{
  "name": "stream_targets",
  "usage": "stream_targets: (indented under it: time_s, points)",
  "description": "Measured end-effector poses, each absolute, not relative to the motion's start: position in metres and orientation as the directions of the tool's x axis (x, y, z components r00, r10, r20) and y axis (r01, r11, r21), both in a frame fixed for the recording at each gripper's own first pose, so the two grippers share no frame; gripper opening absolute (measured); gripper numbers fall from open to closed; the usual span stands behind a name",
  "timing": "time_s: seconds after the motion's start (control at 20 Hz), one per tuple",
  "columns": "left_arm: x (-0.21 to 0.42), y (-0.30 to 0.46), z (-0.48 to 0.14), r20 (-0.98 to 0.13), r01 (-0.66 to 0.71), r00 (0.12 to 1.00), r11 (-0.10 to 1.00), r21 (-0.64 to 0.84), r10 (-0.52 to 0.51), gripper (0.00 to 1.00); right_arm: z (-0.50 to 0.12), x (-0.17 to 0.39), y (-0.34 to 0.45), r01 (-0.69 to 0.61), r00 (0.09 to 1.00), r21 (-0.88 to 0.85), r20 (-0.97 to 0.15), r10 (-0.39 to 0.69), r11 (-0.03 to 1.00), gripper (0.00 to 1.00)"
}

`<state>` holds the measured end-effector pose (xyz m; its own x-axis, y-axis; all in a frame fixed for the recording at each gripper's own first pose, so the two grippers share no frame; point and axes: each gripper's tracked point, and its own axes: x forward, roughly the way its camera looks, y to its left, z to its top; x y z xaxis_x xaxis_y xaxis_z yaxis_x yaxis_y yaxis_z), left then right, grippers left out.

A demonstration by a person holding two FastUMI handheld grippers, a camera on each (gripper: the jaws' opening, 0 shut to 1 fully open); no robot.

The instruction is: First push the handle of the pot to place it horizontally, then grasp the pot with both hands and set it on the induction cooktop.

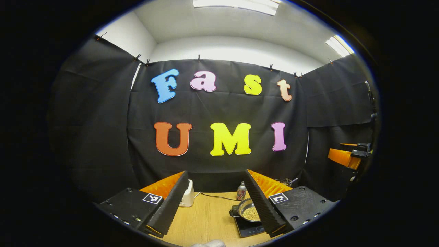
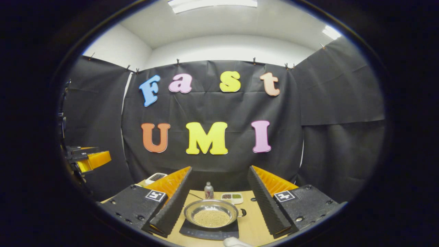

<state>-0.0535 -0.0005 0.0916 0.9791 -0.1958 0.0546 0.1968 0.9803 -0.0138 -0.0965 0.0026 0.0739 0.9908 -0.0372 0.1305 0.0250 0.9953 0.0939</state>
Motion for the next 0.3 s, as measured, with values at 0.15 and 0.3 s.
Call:
stream_targets:
  time_s: [0.15, 0.3]
  points:
    - [-0.0542, -0.0011, 0.0905, 0.048, 0.200, 0.979, 0.980, -0.009, -0.200, 0.97, 0.0706, -0.0960, 0.0029, 0.023, 0.991, 0.093, 0.126, -0.035, 0.995, 0.99]
    - [-0.0551, -0.0053, 0.0887, 0.045, 0.205, 0.978, 0.979, -0.011, -0.204, 0.97, 0.0691, -0.0969, 0.0028, 0.022, 0.992, 0.094, 0.120, -0.034, 0.995, 1.00]
